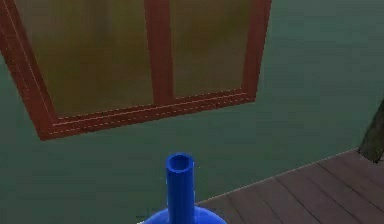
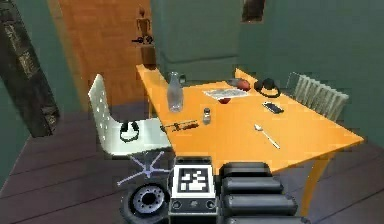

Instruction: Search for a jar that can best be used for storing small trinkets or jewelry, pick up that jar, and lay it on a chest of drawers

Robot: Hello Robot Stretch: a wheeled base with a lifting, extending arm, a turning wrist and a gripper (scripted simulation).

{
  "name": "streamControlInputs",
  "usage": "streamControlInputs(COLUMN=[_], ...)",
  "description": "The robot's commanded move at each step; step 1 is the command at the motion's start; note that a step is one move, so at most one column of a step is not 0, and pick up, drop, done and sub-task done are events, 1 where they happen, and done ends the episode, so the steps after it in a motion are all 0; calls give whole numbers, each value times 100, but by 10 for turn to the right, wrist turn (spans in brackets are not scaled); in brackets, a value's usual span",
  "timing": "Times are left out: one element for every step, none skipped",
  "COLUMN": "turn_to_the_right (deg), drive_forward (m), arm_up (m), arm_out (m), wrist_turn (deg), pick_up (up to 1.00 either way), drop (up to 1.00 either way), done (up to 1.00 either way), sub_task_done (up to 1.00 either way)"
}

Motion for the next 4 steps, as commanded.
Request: streamControlInputs(turn_to_the_right=[-450,-300,0,-360], drive_forward=[0,0,50,0], arm_up=[0,0,0,0], arm_out=[0,0,0,0], wrist_turn=[0,0,0,0], pick_up=[0,0,0,0], drop=[0,0,0,0], done=[0,0,0,0], sub_task_done=[0,0,0,0])
